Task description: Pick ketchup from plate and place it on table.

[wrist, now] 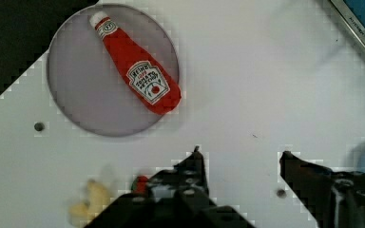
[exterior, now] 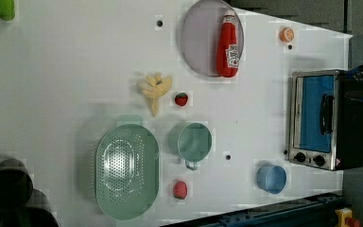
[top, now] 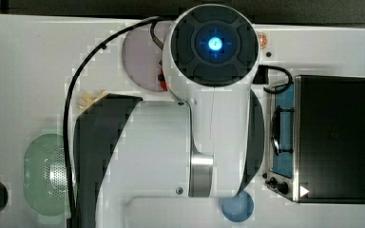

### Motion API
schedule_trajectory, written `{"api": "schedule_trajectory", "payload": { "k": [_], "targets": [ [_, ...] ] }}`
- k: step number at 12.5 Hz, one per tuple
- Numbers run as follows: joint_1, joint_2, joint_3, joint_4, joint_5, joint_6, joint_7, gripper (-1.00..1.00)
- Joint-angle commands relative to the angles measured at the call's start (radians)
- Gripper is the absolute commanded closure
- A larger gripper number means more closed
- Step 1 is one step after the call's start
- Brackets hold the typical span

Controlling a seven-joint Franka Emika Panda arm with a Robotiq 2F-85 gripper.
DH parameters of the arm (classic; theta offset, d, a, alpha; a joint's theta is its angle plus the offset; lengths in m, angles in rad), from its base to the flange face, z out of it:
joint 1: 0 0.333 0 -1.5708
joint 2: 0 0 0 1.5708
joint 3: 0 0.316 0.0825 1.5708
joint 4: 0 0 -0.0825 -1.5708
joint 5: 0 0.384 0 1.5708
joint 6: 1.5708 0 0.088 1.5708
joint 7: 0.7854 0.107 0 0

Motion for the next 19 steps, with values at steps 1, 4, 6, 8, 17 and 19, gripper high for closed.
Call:
{"api": "schedule_trajectory", "payload": {
  "k": [1,4,6,8,17,19],
  "targets": [
    [-0.099,-0.152,0.049,0.018,0.008,-0.206,0.025,-0.54],
    [-0.094,-0.134,0.053,0.019,0.008,-0.200,0.021,-1.00],
    [-0.087,-0.100,0.062,0.018,0.008,-0.191,0.007,-1.00],
    [-0.083,-0.054,0.077,0.019,0.008,-0.163,-0.021,-1.00],
    [-0.062,0.224,0.103,0.019,0.008,0.110,-0.295,-1.00],
    [-0.061,0.290,0.103,0.019,0.008,0.211,-0.400,-1.00]
  ]
}}
